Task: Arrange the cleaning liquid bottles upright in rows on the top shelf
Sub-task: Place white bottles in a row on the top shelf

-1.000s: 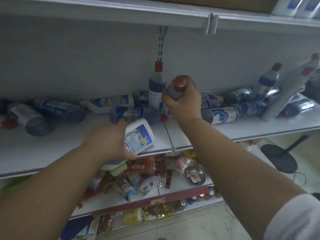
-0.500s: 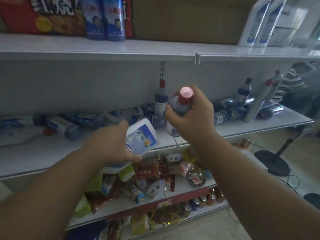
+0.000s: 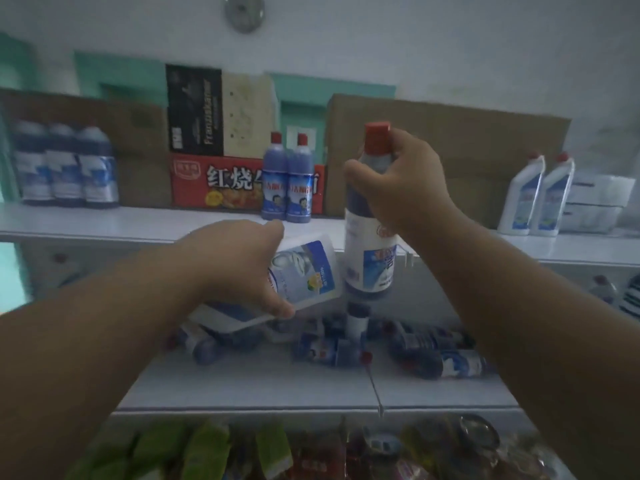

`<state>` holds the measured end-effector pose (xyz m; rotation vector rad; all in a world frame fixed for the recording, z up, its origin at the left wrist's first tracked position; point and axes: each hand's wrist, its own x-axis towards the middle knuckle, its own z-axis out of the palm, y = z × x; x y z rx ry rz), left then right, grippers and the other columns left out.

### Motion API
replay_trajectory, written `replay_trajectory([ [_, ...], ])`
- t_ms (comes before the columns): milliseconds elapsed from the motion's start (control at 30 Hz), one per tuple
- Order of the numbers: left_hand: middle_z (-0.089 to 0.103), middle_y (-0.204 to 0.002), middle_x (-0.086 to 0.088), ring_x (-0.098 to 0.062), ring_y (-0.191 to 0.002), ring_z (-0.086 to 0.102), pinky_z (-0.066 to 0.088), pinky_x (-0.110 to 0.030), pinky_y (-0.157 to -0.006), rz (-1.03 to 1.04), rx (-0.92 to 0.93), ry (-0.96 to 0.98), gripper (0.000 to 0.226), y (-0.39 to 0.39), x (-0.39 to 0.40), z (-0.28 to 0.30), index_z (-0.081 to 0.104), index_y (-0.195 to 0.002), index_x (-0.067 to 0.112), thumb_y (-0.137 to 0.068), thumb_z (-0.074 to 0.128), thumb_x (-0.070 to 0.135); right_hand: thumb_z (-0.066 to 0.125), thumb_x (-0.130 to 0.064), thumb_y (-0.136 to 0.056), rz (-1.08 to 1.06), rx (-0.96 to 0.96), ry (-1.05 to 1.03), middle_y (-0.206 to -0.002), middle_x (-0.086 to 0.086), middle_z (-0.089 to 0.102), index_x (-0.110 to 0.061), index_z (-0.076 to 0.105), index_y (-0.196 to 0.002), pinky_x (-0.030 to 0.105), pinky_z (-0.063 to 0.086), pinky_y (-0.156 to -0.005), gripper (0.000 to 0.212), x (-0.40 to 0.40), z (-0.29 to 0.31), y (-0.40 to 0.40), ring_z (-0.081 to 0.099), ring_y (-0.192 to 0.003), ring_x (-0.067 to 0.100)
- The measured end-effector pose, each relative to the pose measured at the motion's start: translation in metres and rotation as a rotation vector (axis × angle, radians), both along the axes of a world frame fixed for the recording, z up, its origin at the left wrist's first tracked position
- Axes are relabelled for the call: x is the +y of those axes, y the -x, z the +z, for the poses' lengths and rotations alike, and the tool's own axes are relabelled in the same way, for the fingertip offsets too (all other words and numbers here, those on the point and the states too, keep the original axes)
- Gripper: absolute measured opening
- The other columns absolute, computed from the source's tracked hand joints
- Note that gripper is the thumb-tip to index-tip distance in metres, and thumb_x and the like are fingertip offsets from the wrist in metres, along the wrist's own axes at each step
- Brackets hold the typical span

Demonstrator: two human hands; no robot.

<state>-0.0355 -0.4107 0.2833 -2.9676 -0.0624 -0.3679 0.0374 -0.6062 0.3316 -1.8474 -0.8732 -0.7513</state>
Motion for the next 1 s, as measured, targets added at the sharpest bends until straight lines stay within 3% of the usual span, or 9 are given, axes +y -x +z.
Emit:
replay_trajectory([
  [133, 0.053, -0.088, 0.012, -0.008, -0.079, 0.053, 0.051, -0.032, -0.07, -0.029, -0.037, -0.027, 0.075, -0.012, 0.023, 0.039, 0.041, -0.098, 0.031, -0.052, 0.078, 0.078, 0.068, -0.03, -0.083, -0.028, -0.01, -0.009, -0.073, -0.004, 0.061, -0.013, 0.064, -0.092, 0.024, 0.048, -0.062, 0.02, 0.024, 0.04, -0.017, 0.057, -0.068, 0.011],
  [233, 0.056, -0.09, 0.011, -0.008, -0.078, 0.056, 0.052, -0.031, -0.071, -0.042, -0.041, -0.089, 0.077, -0.038, 0.044, 0.054, 0.044, -0.104, 0.03, -0.053, 0.078, 0.077, 0.067, -0.03, -0.081, -0.052, 0.03, -0.014, -0.069, -0.003, 0.06, -0.016, 0.06, -0.08, 0.025, 0.046, -0.058, 0.015, 0.044, 0.06, -0.044, 0.057, -0.063, 0.012],
  [333, 0.058, -0.089, 0.012, -0.008, -0.078, 0.058, 0.055, -0.03, -0.072, -0.068, -0.054, -0.133, 0.076, -0.071, 0.066, 0.066, 0.044, -0.103, 0.032, -0.053, 0.076, 0.08, 0.067, -0.028, -0.079, -0.071, 0.074, -0.075, -0.07, 0.0, 0.061, -0.011, 0.063, -0.082, 0.032, 0.052, -0.061, 0.018, 0.063, 0.071, -0.076, 0.059, -0.065, 0.016],
  [567, 0.057, -0.089, 0.014, -0.007, -0.078, 0.057, 0.051, -0.026, -0.068, -0.138, -0.03, -0.159, 0.077, -0.149, 0.109, 0.071, 0.042, -0.102, 0.033, -0.051, 0.075, 0.08, 0.066, -0.027, -0.085, -0.199, 0.167, -0.067, -0.067, -0.004, 0.058, -0.016, 0.058, -0.08, 0.02, 0.041, -0.052, 0.016, 0.093, 0.053, -0.146, 0.056, -0.06, 0.01],
  [867, 0.055, -0.082, 0.017, -0.004, -0.072, 0.055, 0.045, -0.025, -0.06, -0.238, -0.076, -0.066, 0.068, -0.198, 0.13, 0.061, 0.039, -0.096, 0.035, -0.057, 0.075, 0.078, 0.066, -0.026, -0.086, -0.297, 0.244, -0.116, -0.065, -0.004, 0.057, -0.017, 0.054, -0.076, 0.021, 0.038, -0.052, 0.018, 0.102, 0.031, -0.195, 0.054, -0.059, 0.009],
  [1000, 0.059, -0.085, 0.015, -0.007, -0.075, 0.058, 0.053, -0.033, -0.068, -0.248, -0.168, -0.002, 0.071, -0.205, 0.133, 0.056, 0.043, -0.098, 0.034, -0.054, 0.075, 0.079, 0.066, -0.029, -0.087, -0.293, 0.25, -0.088, -0.069, -0.003, 0.059, -0.017, 0.055, -0.08, 0.022, 0.038, -0.053, 0.017, 0.102, 0.031, -0.201, 0.055, -0.061, 0.01],
])
